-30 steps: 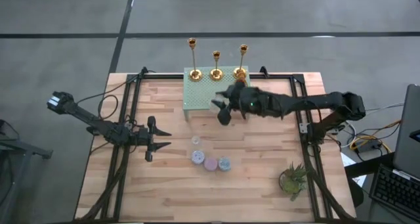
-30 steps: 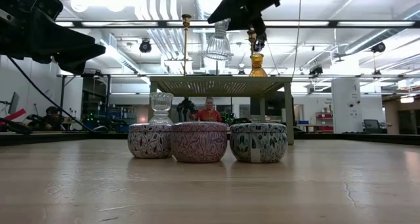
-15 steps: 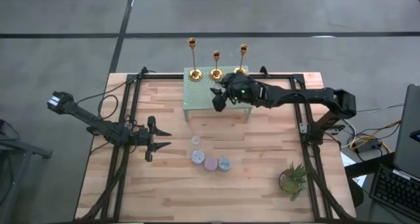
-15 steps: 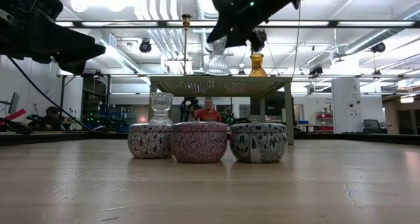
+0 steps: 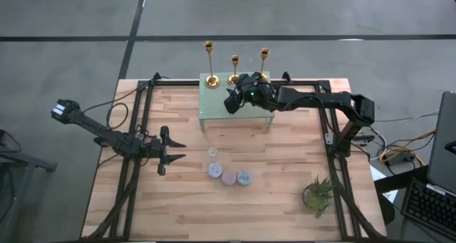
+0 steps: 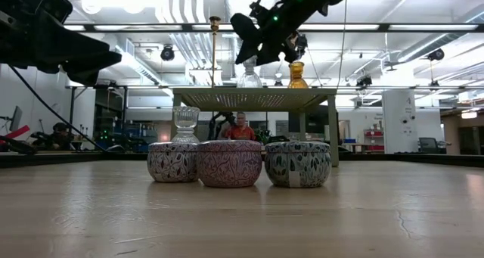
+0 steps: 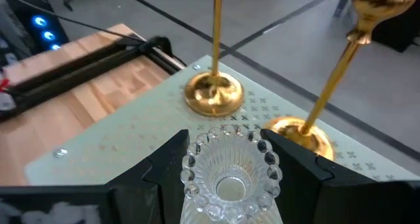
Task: Pick & Place candle stick holders
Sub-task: Put the right transparent candle holder on the shelf
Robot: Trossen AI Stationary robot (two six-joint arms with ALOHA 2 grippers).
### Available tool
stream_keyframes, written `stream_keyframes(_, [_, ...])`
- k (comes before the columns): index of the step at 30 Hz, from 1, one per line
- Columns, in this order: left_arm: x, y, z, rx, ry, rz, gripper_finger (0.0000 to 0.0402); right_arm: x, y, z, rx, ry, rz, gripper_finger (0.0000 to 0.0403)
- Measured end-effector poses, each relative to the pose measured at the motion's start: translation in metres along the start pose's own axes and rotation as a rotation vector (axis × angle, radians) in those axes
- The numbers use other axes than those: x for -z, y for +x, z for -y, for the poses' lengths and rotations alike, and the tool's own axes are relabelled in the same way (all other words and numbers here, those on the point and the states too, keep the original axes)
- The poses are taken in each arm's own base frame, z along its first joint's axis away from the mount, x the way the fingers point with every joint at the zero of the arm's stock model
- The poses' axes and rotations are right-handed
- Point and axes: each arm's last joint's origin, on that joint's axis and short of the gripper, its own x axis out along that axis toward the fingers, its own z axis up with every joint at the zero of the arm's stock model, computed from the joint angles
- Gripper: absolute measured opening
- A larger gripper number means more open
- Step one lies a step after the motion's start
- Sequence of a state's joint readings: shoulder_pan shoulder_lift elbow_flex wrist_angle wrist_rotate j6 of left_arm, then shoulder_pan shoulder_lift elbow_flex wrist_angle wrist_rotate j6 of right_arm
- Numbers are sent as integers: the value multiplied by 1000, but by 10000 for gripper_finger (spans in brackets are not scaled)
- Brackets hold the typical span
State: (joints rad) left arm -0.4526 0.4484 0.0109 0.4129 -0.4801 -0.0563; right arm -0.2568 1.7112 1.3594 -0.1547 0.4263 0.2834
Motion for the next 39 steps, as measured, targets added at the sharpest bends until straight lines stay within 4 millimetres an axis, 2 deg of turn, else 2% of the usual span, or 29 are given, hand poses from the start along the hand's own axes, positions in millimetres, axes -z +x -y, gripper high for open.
stream_keyframes(7, [0,0,0,0,2,-4,168,2,2,2,14,-10,-4,170])
stream_keyframes(23, [0,0,0,-1,2,-3,168,0,2,2,19,-45,19,191])
stream_keyframes(34, [0,0,0,-1,2,-3,168,-9,-3,-3,-1,-107,70,192])
stream_keyframes(39, [0,0,0,0,2,-3,168,-11,-11,-13,-28,-148,81,191])
